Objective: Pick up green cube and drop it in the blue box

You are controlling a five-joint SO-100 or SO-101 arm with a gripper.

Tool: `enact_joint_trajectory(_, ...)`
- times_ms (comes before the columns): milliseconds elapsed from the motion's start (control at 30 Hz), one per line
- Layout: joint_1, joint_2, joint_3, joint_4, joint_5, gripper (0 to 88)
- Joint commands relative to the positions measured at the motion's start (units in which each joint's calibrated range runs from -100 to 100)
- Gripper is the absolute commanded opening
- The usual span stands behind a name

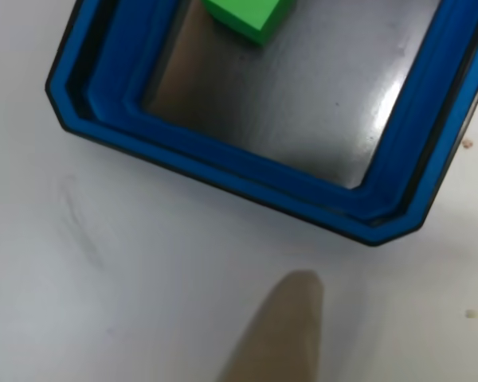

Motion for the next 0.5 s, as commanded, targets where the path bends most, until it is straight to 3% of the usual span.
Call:
enact_joint_trajectory(0, 0.04, -10.87, 8.56, -1.05, 0.24, 23.0)
enact_joint_trajectory(467, -0.18, -29.43, 41.35, -24.45, 0.24, 23.0)
